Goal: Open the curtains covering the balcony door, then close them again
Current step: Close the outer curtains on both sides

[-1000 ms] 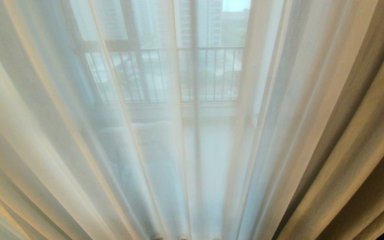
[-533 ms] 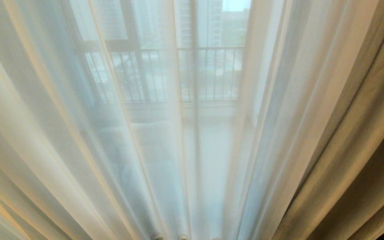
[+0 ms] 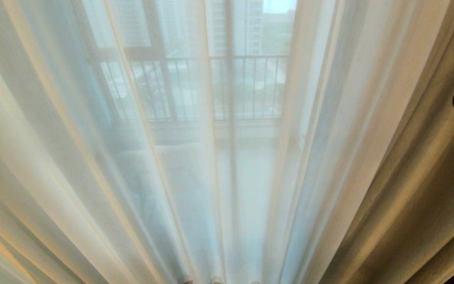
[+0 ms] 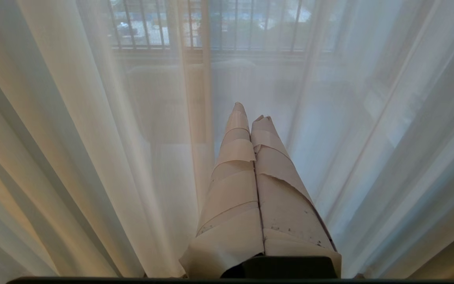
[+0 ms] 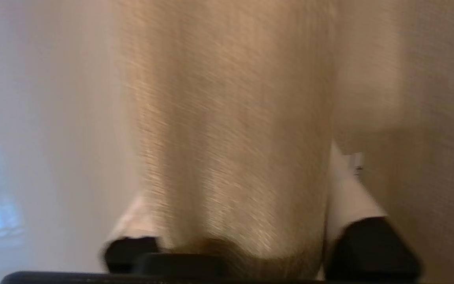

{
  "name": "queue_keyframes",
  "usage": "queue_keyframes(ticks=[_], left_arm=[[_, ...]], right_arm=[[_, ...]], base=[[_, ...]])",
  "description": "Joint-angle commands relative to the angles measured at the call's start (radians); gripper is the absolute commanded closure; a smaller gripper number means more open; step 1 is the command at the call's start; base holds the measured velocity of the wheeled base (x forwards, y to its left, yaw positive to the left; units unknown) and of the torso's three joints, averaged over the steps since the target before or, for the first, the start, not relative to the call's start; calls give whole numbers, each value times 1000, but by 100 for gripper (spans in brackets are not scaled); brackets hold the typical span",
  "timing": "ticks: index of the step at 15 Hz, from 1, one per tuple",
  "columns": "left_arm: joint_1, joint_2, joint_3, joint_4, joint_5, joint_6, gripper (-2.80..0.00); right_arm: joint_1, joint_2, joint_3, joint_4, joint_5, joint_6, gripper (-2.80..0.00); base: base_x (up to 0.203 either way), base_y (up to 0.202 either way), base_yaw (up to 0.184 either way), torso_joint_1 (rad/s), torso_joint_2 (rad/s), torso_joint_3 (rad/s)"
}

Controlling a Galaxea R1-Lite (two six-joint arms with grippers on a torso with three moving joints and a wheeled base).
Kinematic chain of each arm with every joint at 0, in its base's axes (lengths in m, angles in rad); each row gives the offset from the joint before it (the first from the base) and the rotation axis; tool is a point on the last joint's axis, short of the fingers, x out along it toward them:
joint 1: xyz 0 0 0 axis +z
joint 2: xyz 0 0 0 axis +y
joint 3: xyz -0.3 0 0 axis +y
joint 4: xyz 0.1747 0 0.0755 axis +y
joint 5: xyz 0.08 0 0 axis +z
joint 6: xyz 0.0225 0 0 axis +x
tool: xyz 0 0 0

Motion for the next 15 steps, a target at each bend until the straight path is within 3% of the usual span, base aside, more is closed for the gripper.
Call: queue_keyframes(ticks=[1, 6, 15], left_arm=[[0, 0, 1, 0, -1, 0, 0], [0, 0, 1, 0, 0, 0, 0], [0, 0, 1, 0, 0, -2, 0]], right_arm=[[0, -25, -4, -5, 50, 3, 0], [61, -95, -12, -5, 74, 68, 0], [275, -179, -14, -2, 71, 46, 0]], base=[[0, 0, 0, 0, 0, 0], [0, 0, 0, 0, 0, 0], [0, 0, 0, 0, 0, 0]])
